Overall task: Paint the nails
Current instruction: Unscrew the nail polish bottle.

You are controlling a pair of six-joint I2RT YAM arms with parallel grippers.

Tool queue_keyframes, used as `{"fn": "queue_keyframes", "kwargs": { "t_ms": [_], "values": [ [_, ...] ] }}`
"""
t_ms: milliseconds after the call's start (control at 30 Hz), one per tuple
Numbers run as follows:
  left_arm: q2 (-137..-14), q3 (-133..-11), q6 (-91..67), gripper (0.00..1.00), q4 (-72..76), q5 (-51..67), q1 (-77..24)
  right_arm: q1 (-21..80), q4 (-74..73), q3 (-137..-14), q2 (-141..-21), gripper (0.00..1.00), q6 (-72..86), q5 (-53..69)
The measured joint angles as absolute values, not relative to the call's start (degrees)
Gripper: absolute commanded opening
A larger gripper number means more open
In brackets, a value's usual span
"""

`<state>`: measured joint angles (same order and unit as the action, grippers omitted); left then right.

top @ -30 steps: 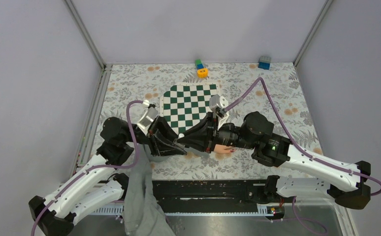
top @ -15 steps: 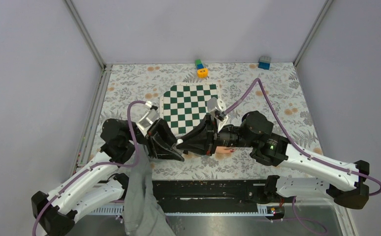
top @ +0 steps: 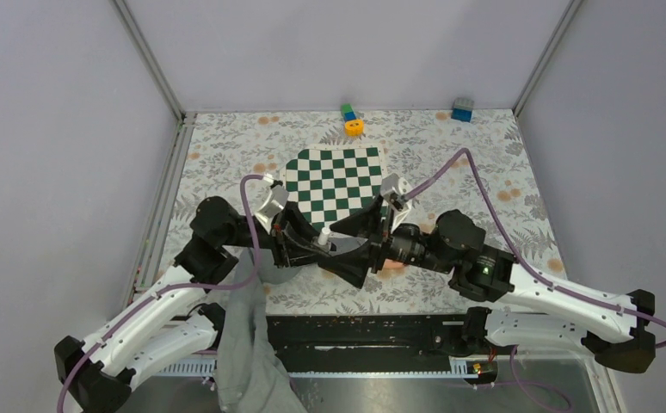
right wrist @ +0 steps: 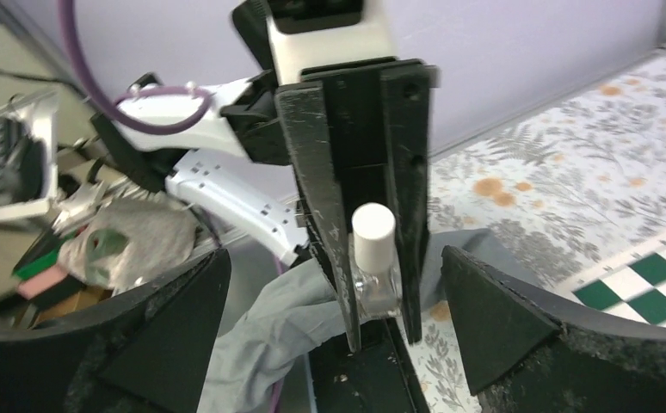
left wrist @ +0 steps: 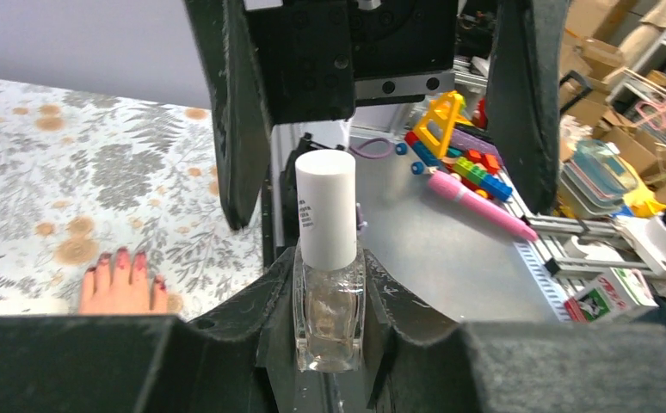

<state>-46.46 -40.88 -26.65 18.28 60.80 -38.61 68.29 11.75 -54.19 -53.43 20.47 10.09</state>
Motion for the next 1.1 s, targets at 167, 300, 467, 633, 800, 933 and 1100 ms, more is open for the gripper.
{"fn": "queue_keyframes", "kwargs": {
  "t_ms": [167,300,467,633,800,933,1100],
  "values": [
    [-44.75,-40.93,-21.74,0.00,12.93,54.35,-38.35,68.29,10.02,-51.88,-48.82,0.94,21.39,1.23],
    [-43.81,-40.93,-18.74,0.00,9.23,47.66,-38.22,68.27,8.84,-51.81,-47.09,0.79,23.64,-7.46],
    [-42.00,-41.21,-14.90,0.00,3.49,36.58,-38.17,68.25,9.50,-50.54,-46.46,0.72,27.73,-17.06],
    [-41.69,-43.40,-11.99,0.00,-2.42,28.71,-38.17,68.27,9.21,-53.10,-51.77,0.68,30.70,-19.07],
    [-40.75,-44.36,-9.89,0.00,-5.48,24.27,-38.17,68.27,7.88,-57.56,-58.78,0.64,32.73,-17.91],
    [-40.49,-45.04,-8.47,0.00,-7.55,21.98,-38.17,68.27,7.14,-60.23,-62.26,0.52,32.99,-17.37],
    [-40.49,-45.04,-7.55,0.00,-8.38,20.88,-38.17,68.27,3.95,-64.03,-65.14,0.49,32.21,-18.98]
  ]
}}
